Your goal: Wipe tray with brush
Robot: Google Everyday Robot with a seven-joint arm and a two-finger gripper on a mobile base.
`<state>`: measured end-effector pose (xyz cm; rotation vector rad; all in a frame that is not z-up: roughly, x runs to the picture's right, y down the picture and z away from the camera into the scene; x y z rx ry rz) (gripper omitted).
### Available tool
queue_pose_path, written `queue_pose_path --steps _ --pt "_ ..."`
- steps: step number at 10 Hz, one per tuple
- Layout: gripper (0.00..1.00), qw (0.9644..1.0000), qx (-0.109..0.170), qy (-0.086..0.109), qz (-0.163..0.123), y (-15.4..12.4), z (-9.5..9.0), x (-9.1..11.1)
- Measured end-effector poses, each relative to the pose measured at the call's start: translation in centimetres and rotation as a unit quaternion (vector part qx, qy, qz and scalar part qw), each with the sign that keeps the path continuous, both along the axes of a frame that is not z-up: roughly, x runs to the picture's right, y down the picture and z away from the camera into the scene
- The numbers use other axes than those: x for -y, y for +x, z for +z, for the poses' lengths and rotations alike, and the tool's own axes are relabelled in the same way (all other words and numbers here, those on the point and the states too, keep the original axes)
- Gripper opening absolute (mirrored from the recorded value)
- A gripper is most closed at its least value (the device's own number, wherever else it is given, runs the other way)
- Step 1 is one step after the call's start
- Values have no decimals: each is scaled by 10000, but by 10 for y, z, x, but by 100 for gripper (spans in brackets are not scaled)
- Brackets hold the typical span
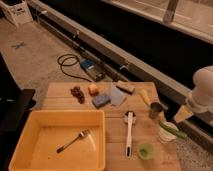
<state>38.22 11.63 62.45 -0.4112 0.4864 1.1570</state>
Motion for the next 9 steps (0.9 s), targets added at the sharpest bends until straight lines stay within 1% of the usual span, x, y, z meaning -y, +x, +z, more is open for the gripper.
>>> queue_pose_path --steps 2,4,6,7,8,9 --pt "78 10000 -24 5 -27 1 -1 0" --pt "78 9997 86 126 -208 -10 -7 9" --pt "78 9984 371 143 -410 -46 -8 11" --pt "78 9972 551 145 -487 -69 -7 11" --pt "78 9961 685 144 -545 -86 -8 10" --pt "78 9937 917 137 -622 -110 -9 8"
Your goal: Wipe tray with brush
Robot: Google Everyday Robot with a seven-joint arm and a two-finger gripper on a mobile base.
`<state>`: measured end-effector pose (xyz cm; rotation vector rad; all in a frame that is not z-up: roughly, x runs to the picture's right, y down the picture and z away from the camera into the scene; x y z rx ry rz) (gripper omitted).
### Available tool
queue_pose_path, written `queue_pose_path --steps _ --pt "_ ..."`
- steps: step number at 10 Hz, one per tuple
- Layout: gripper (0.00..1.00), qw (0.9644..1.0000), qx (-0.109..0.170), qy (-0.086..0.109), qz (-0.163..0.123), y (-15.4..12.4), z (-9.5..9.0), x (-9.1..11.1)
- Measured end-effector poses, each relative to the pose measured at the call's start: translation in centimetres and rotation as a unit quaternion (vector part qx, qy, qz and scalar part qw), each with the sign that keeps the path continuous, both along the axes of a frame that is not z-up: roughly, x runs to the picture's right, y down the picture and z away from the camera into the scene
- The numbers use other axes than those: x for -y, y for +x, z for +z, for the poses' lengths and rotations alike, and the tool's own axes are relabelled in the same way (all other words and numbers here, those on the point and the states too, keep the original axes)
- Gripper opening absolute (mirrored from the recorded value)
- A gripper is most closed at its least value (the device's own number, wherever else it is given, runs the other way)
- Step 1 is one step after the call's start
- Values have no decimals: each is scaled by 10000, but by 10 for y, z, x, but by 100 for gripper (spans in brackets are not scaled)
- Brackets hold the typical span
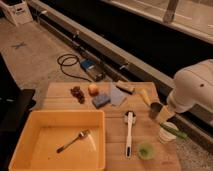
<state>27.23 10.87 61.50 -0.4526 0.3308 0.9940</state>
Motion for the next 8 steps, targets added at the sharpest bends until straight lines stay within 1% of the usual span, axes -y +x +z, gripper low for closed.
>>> queue_pose_path --steps 2,4,5,6,8 --pt "78 9993 355 -31 -128 -34 -2 -4" --pt "78 9967 777 -77 -240 -75 -7 -11" --pt "78 9947 969 -69 -337 -92 -12 -16" --pt "78 9940 1024 -61 -385 -96 -14 -19" --pt "78 9939 1028 -53 -396 -96 -14 -18"
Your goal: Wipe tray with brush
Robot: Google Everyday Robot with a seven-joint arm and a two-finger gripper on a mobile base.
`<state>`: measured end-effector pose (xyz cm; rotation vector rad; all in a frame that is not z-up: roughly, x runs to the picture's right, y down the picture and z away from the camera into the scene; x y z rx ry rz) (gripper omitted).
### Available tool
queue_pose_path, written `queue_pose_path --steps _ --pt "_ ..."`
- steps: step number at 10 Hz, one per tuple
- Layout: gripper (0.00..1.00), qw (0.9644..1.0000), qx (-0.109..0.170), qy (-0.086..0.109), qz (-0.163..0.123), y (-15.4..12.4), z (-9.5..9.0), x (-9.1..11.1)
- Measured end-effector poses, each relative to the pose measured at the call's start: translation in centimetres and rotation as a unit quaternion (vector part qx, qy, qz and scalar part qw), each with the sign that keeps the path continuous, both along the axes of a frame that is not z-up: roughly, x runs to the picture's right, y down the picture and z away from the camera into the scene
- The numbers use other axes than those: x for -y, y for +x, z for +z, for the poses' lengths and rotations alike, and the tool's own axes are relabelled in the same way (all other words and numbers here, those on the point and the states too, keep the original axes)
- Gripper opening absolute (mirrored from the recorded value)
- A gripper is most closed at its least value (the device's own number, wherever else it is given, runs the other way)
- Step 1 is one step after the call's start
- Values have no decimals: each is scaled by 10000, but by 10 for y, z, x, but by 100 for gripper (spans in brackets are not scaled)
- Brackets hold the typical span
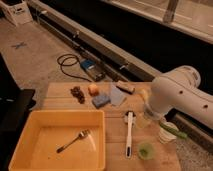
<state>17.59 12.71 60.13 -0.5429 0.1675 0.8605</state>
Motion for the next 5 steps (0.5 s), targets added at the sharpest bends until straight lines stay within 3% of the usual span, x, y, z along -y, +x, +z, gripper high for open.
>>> queue_pose_path --steps 3,5 --pt "78 9999 -139 -25 -86 1 3 -2" --pt "78 9995 -278 -63 -151 -9 17 -14"
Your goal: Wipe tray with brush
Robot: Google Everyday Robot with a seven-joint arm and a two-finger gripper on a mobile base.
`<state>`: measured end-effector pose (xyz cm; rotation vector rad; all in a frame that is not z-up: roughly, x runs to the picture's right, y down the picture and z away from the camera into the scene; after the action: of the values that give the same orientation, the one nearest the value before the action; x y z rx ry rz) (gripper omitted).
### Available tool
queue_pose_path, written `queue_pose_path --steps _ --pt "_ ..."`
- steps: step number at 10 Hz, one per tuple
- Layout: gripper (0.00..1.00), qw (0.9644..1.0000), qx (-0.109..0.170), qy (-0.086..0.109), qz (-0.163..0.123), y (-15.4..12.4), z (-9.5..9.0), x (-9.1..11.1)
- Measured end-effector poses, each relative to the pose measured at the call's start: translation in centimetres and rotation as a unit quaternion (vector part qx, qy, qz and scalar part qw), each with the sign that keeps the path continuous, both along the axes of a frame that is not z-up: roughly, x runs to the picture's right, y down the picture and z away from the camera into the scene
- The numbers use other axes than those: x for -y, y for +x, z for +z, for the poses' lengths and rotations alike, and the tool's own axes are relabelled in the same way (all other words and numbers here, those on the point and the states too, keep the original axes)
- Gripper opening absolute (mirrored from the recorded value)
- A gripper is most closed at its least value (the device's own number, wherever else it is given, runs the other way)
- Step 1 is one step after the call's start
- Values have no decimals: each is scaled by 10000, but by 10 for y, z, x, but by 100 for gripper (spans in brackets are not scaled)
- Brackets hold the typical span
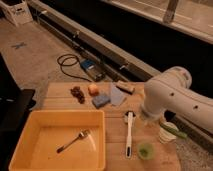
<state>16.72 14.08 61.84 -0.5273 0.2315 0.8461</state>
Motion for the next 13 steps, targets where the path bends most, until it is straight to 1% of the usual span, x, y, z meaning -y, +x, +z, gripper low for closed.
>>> queue_pose_path --steps 2,3,5,8,11,13 --pt "78 9999 -79 -65 12 -16 29 -23" --pt "78 9998 -127 -136 60 -26 48 -36" --pt "78 9991 -274 -256 204 -34 75 -52" --pt "78 9974 -482 -342 408 -42 102 -67" --pt "78 9956 -732 -317 489 -44 128 -92" --pt "78 9954 -746 -323 512 -43 129 -93"
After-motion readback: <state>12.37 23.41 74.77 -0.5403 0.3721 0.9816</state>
